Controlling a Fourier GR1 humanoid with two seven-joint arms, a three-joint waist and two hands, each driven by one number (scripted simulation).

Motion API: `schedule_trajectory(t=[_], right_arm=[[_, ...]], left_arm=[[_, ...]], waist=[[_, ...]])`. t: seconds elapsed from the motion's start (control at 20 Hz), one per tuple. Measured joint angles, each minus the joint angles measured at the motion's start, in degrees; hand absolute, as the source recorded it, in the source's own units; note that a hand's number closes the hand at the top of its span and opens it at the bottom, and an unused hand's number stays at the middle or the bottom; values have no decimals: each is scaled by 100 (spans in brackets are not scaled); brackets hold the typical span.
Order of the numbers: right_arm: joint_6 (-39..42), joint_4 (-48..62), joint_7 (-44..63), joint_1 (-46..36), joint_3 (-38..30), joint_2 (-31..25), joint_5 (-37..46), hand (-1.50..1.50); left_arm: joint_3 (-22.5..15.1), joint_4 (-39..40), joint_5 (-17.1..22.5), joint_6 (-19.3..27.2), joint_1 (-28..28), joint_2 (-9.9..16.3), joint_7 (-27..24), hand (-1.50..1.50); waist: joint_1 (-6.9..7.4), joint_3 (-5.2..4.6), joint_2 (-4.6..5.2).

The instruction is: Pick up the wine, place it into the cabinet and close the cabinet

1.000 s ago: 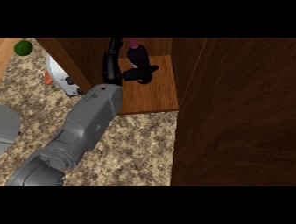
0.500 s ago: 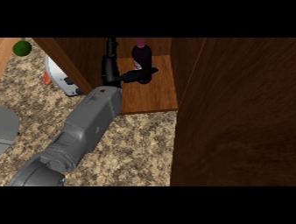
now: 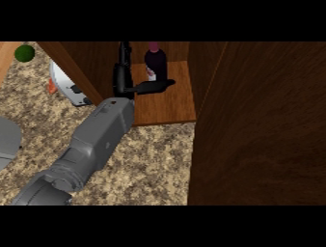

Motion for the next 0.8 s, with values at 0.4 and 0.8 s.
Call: schedule_trajectory(t=[0.4,0.8], right_arm=[[-44,4,55,-46,28,-34,13,-150],[-77,-19,121,-33,117,-57,20,-150]], left_arm=[[-60,40,-79,-368,-9,-4,-8,-150],[-109,-42,118,-733,61,-8,-64,-150]], waist=[[17,-10,-4],[4,-14,-39]])
